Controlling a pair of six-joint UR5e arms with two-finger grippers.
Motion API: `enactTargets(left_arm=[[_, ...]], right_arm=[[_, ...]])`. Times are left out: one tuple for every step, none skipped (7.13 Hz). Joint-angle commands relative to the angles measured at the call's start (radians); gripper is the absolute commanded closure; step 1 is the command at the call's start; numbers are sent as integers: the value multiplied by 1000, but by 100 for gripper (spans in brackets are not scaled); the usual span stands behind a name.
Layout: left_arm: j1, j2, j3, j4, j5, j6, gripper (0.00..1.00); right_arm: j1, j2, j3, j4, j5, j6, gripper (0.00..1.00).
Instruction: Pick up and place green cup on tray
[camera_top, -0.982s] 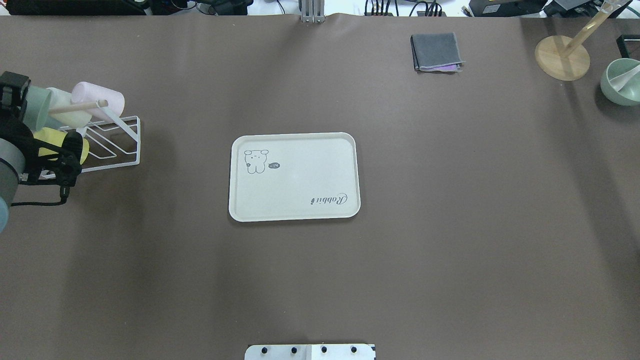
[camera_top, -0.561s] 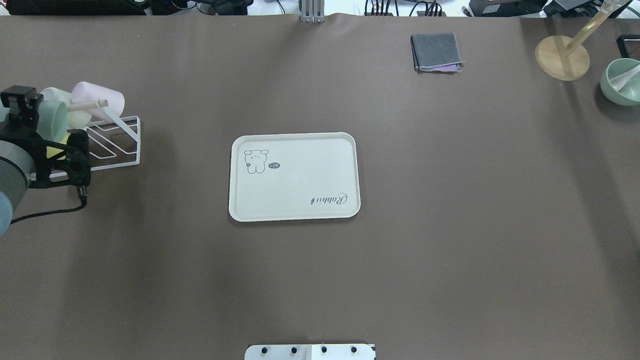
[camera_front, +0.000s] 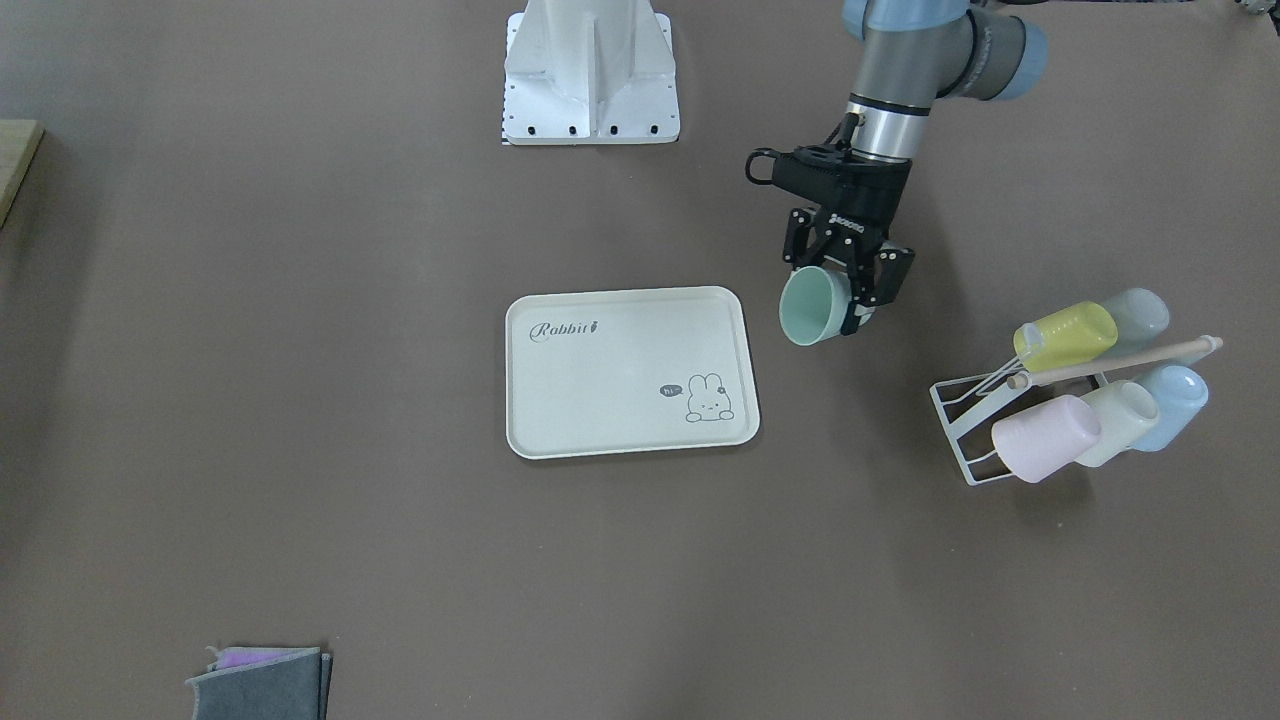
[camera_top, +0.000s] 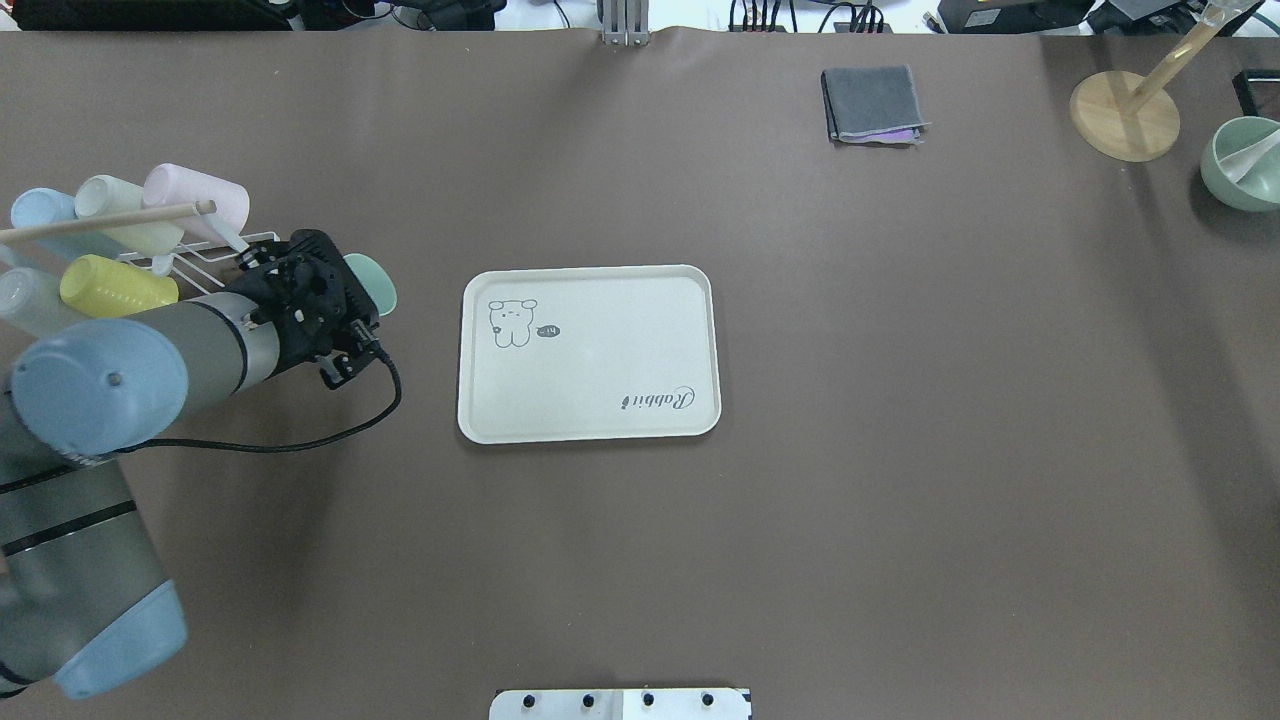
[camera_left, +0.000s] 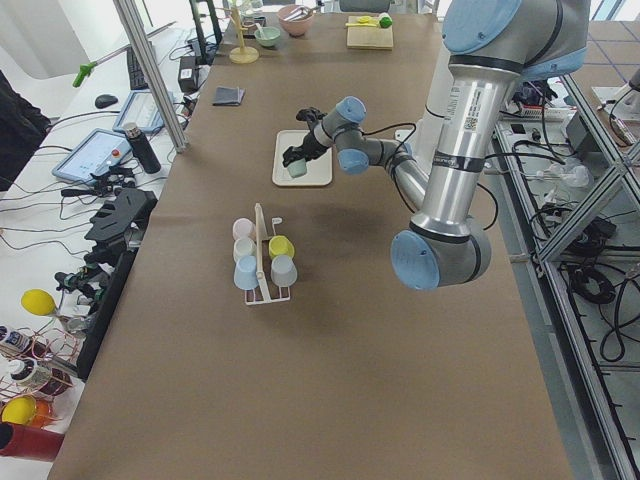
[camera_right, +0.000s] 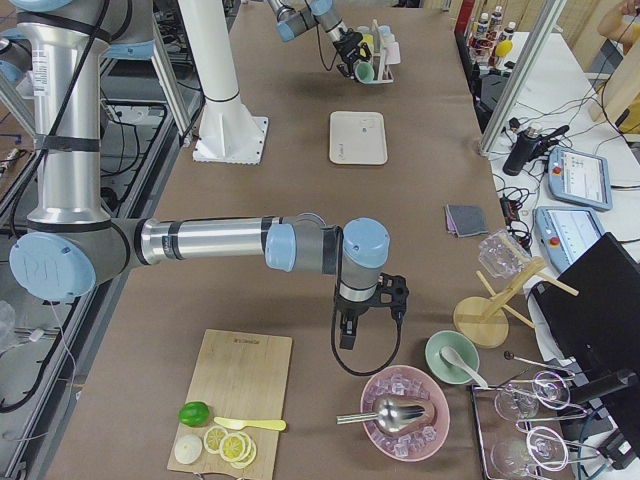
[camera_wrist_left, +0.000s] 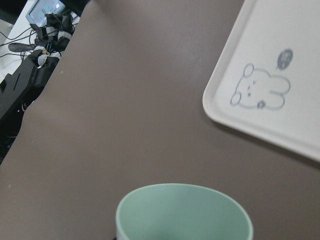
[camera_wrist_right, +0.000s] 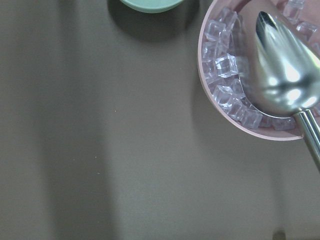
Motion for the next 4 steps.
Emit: enactTargets(left_arm=[[6, -101, 202, -289, -4, -69, 100], [19, -166, 289, -381, -4, -127, 100], [21, -242, 359, -434, -2, -154, 100], [30, -288, 461, -570, -1, -156, 100]], right_arm=[[-5, 1, -6, 2, -2, 3, 0], [-5, 7, -14, 2, -2, 3, 0], [-5, 9, -14, 2, -2, 3, 0], [-5, 7, -15, 2, -3, 3, 0]])
